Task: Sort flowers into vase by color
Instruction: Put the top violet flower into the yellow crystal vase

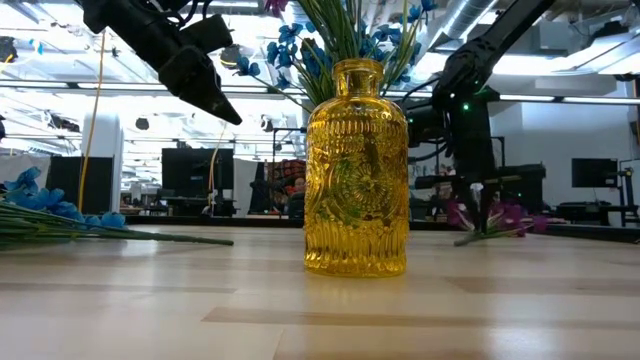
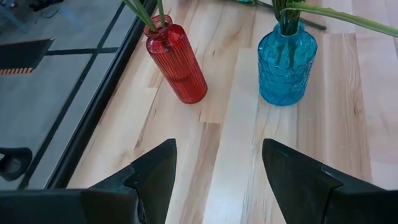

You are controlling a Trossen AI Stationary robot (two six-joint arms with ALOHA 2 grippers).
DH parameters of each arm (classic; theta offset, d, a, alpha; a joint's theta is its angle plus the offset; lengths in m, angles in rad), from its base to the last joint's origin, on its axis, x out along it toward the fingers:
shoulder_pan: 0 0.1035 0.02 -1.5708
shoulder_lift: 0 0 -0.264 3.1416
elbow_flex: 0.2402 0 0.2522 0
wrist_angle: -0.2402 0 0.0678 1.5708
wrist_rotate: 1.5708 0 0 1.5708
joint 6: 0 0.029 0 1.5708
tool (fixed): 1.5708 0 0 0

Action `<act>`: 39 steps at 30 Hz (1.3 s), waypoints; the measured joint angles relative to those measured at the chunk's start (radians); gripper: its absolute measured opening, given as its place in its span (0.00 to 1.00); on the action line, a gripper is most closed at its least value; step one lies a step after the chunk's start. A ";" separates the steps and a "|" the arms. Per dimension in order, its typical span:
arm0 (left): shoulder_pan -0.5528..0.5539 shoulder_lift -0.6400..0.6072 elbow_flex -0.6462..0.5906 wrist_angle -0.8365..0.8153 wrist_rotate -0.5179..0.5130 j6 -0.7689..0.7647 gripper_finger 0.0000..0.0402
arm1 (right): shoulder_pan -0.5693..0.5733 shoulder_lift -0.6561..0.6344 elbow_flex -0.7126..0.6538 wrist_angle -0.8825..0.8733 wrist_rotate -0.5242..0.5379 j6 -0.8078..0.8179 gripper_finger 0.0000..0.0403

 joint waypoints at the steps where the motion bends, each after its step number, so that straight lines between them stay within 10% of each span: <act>1: 0.000 0.000 0.000 0.000 0.000 -0.001 0.56 | 0.000 -0.001 0.000 0.000 0.000 -0.013 0.06; 24: 0.000 0.000 0.000 -0.007 -0.010 -0.101 0.56 | 0.003 -0.522 0.000 -0.097 0.276 -0.274 0.05; 39: 0.000 0.000 0.000 0.005 -0.010 -0.185 0.56 | 0.357 -0.760 0.000 0.058 0.678 -0.461 0.05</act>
